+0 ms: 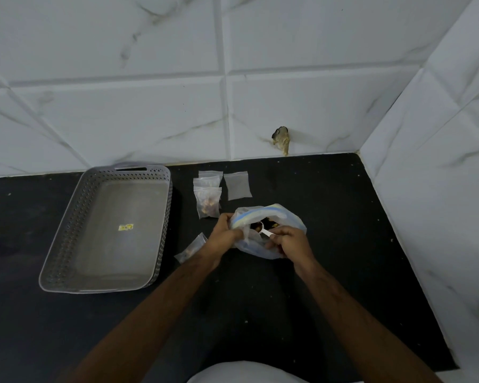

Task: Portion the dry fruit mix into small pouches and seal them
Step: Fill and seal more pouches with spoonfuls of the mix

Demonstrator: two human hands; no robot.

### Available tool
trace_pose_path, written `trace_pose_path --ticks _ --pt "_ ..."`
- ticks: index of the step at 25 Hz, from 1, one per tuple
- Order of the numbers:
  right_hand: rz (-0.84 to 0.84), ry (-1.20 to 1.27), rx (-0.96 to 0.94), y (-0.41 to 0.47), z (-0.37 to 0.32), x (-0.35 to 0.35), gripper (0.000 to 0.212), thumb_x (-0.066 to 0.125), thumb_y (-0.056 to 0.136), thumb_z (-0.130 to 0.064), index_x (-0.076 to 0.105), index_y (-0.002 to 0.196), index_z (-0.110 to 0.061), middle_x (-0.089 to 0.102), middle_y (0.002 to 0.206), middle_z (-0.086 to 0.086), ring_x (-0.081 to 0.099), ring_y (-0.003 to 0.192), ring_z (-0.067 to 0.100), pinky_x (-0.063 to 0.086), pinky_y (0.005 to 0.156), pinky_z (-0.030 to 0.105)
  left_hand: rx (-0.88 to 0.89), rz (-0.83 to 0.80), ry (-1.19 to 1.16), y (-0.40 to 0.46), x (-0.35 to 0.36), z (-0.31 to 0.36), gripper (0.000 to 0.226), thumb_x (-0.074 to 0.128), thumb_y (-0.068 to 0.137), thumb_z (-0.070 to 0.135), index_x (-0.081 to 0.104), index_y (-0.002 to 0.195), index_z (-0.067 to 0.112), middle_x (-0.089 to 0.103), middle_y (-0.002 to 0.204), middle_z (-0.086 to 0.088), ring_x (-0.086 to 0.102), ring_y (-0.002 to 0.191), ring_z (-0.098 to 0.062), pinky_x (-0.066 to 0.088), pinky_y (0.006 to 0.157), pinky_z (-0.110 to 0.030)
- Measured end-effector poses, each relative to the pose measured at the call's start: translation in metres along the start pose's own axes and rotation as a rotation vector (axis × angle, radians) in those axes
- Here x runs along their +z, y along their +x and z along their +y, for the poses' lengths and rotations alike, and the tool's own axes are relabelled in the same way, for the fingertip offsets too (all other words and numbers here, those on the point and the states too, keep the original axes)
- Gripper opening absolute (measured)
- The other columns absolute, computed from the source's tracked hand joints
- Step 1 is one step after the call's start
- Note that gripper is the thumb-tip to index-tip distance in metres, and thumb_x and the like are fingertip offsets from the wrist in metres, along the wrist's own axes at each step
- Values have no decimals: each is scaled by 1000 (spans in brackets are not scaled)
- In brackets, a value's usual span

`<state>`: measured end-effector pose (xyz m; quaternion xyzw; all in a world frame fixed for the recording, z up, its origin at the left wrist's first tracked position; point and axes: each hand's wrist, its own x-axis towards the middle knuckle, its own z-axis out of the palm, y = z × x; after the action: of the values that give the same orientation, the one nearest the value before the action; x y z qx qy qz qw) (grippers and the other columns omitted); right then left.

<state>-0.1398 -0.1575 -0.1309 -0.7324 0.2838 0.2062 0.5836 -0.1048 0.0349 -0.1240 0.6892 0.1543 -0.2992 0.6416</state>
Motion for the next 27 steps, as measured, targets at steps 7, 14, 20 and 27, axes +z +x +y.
trace_pose_path --ticks 7,14,20,27 --pt "-42 139 93 -1 -2 -8 20 55 100 -8 73 106 -15 71 85 8 54 61 12 43 55 27 12 6 -9 -2 3 13 53 67 94 16 40 138 25 56 129 -3 63 111 -21 60 82 -40" --pt "-13 81 74 -5 -2 -9 22 55 99 -10 74 106 -20 76 94 10 54 65 11 44 57 26 -20 -28 10 -6 2 11 47 62 91 11 47 135 22 58 126 -8 62 110 -27 58 86 -42" --pt "-23 261 158 -7 2 -17 21 55 99 -7 73 106 -15 69 76 5 48 56 11 39 51 25 88 25 -32 -7 7 10 48 62 91 3 47 134 19 60 126 -7 64 109 -20 58 85 -37" --pt "-17 226 158 -10 3 -22 21 54 100 -9 72 108 -16 69 84 8 47 58 11 38 51 25 36 -59 -117 -9 9 8 44 61 93 3 48 132 18 61 127 -9 66 113 -24 57 96 -46"
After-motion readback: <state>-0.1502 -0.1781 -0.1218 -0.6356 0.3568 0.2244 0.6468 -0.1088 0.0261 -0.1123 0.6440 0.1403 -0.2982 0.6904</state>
